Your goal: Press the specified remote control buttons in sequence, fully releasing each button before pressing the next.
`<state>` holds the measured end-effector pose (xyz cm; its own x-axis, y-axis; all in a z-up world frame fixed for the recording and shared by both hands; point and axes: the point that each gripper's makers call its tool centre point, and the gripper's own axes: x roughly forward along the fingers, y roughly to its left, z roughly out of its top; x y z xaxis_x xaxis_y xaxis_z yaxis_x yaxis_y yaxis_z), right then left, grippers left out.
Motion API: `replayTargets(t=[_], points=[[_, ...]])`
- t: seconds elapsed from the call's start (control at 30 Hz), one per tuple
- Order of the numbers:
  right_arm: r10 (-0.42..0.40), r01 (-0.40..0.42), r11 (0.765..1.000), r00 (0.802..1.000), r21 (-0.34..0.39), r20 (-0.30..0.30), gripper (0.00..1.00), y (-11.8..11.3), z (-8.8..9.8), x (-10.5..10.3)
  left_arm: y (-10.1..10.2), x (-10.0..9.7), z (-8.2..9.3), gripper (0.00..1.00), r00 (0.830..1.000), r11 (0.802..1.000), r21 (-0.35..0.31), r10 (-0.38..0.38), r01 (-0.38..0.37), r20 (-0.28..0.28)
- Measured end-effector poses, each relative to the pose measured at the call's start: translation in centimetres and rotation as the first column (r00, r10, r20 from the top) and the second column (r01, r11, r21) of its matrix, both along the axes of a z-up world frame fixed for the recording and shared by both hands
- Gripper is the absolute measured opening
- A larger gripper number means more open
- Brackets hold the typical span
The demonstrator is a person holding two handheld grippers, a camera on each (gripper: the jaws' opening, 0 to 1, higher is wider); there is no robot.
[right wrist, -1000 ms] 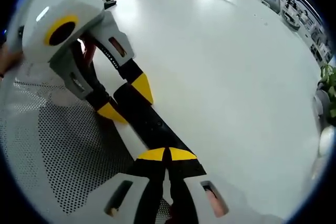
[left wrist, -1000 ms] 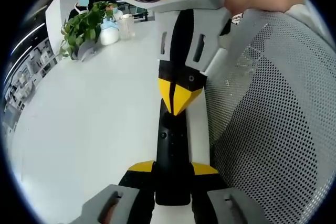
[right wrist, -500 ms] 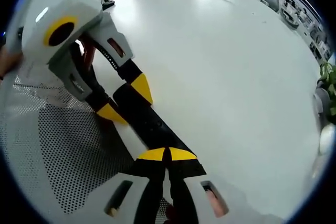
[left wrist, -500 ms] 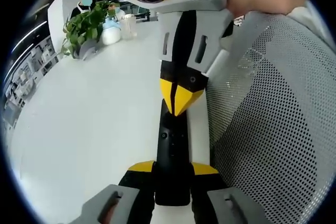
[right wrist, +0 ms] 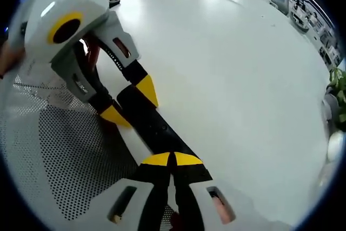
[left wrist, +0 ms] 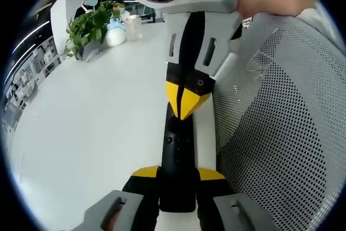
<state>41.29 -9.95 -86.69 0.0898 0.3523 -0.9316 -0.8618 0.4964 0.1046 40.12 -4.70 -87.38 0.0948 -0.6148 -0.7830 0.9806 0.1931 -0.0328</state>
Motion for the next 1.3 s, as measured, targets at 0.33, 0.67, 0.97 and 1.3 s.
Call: replayTargets(t=[0.33, 0.67, 0.97, 1.3], points=[[-0.021, 0.021, 1.0, 1.0, 0.014, -0.011, 0.0, -0.02, -0.07, 0.06, -0.01, -0.01, -0.04, 0.25, 1.0, 1.0, 0.001, -0.002, 0.002, 0.0], [-0.031, 0.031, 0.999, 0.999, 0.017, -0.02, 0.0, -0.01, -0.11, 0.02, -0.16, 0.02, -0.05, 0.25, 1.0, 1.0, 0.0, -0.007, 0.007, 0.005], [-0.044, 0.045, 0.999, 0.999, 0.011, -0.026, 0.0, 0.05, -0.06, 0.0, -0.13, 0.01, -0.08, 0.25, 1.0, 1.0, 0.009, -0.023, 0.023, 0.014], [-0.03, 0.029, 0.999, 0.999, 0.02, 0.033, 0.0, 0.45, 0.22, 0.79, -0.13, 0.02, -0.06, 0.25, 1.0, 1.0, 0.013, -0.025, 0.024, 0.014]])
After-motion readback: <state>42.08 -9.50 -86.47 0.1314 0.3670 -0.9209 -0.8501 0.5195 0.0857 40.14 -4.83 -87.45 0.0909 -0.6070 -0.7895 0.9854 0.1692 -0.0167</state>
